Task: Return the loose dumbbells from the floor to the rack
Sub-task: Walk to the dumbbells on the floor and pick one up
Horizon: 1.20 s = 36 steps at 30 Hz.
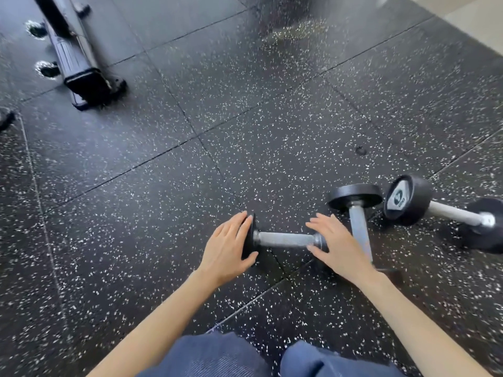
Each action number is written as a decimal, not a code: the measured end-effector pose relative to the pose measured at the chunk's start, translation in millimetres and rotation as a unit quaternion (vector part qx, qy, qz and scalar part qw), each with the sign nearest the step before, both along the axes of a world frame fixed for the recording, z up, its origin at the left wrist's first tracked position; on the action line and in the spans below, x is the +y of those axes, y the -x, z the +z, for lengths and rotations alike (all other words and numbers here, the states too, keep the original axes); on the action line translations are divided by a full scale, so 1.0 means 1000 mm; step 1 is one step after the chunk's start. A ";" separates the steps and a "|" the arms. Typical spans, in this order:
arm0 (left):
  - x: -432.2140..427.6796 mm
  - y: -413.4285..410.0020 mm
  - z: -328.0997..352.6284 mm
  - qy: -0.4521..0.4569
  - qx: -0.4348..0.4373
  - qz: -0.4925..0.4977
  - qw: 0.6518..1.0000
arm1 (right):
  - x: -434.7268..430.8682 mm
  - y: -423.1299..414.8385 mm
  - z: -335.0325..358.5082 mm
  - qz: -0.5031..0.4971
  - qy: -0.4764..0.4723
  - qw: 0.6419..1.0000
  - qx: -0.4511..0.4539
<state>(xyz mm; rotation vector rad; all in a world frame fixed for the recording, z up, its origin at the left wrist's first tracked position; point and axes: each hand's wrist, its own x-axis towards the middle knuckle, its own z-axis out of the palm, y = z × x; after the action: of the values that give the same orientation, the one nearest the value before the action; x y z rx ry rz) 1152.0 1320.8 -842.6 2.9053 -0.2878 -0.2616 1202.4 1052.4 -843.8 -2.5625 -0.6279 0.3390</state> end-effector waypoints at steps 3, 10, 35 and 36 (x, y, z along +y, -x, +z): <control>-0.002 0.000 -0.006 0.027 -0.007 0.005 1.000 | 0.001 0.002 -0.009 -0.028 -0.005 1.000 -0.011; -0.011 -0.002 -0.020 0.188 0.036 0.072 0.979 | 0.009 0.006 -0.025 -0.140 -0.076 0.987 -0.030; 0.067 0.046 -0.021 0.053 -0.030 0.029 0.998 | 0.125 0.038 -0.032 0.056 0.088 0.995 -0.005; 0.069 0.044 -0.022 0.067 -0.031 0.026 0.997 | 0.125 0.038 -0.037 0.060 0.103 0.992 -0.037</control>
<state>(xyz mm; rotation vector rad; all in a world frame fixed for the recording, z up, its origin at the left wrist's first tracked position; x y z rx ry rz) 1107.7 1389.9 -864.7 2.7871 -0.2285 -0.1389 1164.3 1177.9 -880.9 -2.7502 -0.8139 0.3667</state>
